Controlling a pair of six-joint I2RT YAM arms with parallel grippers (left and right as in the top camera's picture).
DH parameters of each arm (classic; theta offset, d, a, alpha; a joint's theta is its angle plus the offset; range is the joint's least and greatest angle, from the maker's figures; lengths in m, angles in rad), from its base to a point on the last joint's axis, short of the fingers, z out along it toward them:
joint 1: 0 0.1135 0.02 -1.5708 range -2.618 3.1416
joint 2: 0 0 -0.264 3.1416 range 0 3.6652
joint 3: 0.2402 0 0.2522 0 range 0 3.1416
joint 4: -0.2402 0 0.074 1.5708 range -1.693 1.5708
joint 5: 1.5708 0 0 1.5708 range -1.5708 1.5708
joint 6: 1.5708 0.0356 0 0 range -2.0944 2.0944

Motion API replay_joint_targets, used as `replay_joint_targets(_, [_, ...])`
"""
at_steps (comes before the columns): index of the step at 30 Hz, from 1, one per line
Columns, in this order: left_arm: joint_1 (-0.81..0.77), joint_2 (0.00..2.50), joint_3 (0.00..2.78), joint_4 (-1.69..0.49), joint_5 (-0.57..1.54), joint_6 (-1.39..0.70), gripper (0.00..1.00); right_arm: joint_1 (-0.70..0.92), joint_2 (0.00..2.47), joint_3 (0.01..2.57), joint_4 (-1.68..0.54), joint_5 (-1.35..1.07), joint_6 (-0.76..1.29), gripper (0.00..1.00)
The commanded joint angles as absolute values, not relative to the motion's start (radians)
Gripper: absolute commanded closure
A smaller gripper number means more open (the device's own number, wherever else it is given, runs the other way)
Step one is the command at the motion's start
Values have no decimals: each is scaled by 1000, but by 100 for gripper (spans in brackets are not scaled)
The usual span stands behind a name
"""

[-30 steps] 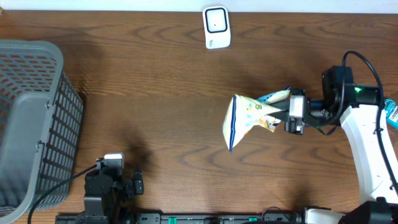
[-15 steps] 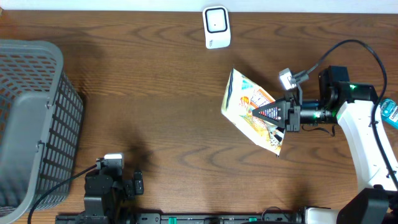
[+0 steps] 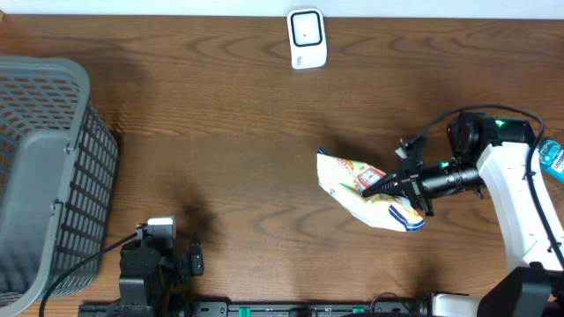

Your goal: Scan the item barcode

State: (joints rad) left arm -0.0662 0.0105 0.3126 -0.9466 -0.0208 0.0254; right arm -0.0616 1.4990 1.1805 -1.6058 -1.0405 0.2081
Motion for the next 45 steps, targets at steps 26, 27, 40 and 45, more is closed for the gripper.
replay_joint_targets(26, [-62, 6, 309, -987, -10, 21, 3, 93, 1472, 1182, -1058, 0, 453, 99])
replay_joint_targets(27, [-62, 6, 309, -987, -11, 21, 2, 93, 1473, 1174, -1072, 38, 495, 99])
replay_joint_targets(40, [-62, 6, 309, -987, -10, 21, 2, 94, 1589, 890, -807, 59, 598, 99])
replay_joint_targets(45, [-62, 6, 309, -987, -10, 21, 3, 93, 1772, 888, -714, -46, 570, 99])
